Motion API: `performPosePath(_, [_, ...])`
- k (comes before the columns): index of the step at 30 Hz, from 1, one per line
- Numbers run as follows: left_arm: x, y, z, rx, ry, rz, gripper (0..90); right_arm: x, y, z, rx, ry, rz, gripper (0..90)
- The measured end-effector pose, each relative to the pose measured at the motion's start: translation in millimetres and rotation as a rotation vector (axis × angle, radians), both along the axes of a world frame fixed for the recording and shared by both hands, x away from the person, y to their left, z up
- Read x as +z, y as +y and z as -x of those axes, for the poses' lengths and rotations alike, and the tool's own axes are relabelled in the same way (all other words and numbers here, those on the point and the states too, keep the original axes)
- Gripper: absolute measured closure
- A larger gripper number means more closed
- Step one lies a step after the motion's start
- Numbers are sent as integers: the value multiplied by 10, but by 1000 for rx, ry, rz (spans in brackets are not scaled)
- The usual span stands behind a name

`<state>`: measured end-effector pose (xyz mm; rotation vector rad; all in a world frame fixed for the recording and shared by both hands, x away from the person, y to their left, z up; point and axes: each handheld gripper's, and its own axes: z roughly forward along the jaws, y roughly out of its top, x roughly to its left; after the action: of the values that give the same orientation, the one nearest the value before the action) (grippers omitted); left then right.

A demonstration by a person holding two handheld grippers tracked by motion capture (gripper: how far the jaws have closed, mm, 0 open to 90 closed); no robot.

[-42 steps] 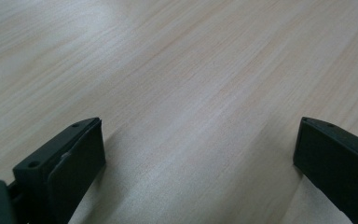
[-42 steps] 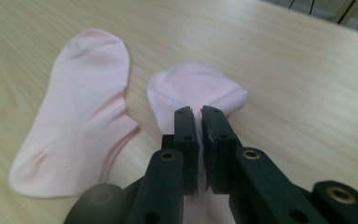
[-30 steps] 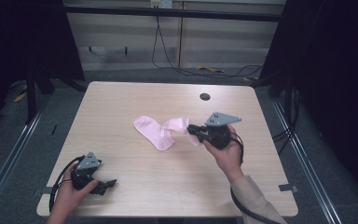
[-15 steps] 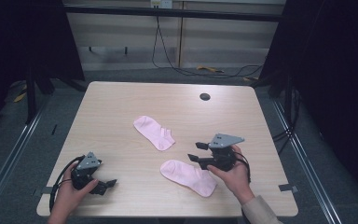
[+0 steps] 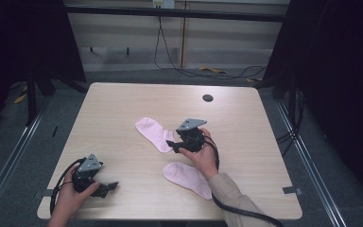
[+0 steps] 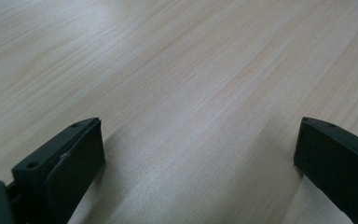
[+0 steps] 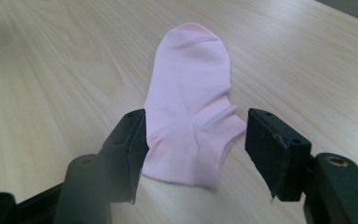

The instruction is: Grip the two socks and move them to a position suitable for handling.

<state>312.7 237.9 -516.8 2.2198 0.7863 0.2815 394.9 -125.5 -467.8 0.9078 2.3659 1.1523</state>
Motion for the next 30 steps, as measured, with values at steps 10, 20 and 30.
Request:
performPosePath(10, [2,2,3,-1,-2,-4,13,-148,157,-320,-66,44,-19,390])
performPosePath(20, [3,4,10,-6,-2,-6,13,-351,556,-472,-47,112,18,393])
performPosePath(30, [5,6,15,-8,-5,-7,12,-330,535,-423,-46,106,82,869])
